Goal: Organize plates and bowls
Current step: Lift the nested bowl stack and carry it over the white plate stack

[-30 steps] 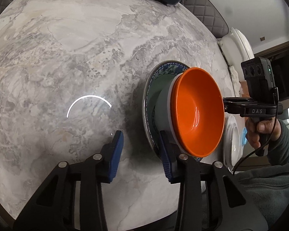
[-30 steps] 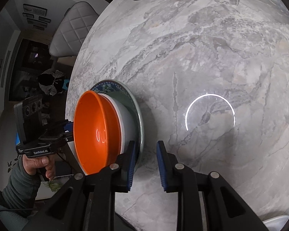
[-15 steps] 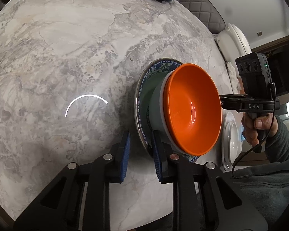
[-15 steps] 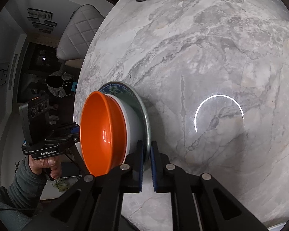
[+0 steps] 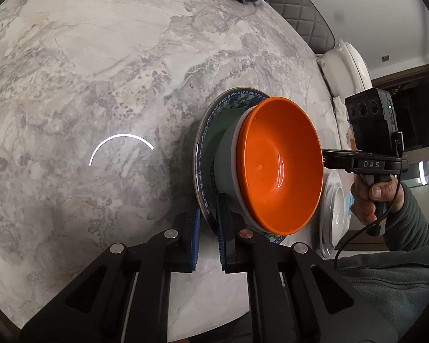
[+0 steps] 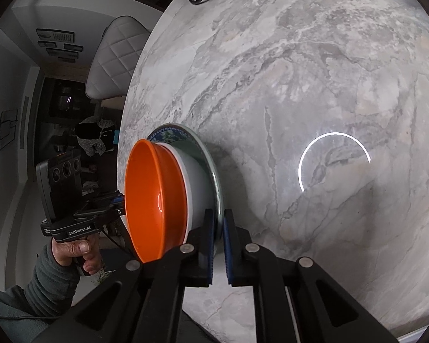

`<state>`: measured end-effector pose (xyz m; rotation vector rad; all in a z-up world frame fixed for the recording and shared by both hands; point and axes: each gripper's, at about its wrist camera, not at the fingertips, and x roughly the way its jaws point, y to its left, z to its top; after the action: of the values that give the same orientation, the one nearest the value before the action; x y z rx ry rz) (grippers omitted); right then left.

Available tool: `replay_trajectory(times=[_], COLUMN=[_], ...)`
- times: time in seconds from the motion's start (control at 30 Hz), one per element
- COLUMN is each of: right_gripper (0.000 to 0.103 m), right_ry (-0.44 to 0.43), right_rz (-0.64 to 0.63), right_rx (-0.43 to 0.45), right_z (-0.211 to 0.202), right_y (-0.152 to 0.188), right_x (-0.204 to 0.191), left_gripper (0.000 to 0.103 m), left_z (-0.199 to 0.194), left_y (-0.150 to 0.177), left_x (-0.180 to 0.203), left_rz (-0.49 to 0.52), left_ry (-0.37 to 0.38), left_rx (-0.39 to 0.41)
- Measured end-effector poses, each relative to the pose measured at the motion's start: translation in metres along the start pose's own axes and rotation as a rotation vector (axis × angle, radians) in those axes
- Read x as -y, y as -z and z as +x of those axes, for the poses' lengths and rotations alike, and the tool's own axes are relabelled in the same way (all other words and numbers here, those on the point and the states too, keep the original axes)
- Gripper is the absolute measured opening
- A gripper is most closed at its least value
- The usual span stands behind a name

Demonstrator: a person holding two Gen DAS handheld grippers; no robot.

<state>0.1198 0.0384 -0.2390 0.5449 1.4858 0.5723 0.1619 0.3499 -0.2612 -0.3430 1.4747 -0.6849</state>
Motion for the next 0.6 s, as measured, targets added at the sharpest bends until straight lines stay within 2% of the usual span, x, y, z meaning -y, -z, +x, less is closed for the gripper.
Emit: replay_trajectory(times=[0.33,0.6], right_gripper=[0.010,0.010], right_ry=[0.009,0.020], right_rz=[0.019,0.036], right_rx=[0.018,0.043], right_z=[-0.006,-0.017], right_y=[0.002,0.002], right_x=[0.002,0.003], left_gripper=[0.007,0.007], left_z=[0.004,-0.002], left_y=[-0.003,-0.013], left_x=[0.003,0.015], left_rz=[-0.029,-0.010], left_ry=[0.003,-0.004], left_rx=[-0.013,-0.007])
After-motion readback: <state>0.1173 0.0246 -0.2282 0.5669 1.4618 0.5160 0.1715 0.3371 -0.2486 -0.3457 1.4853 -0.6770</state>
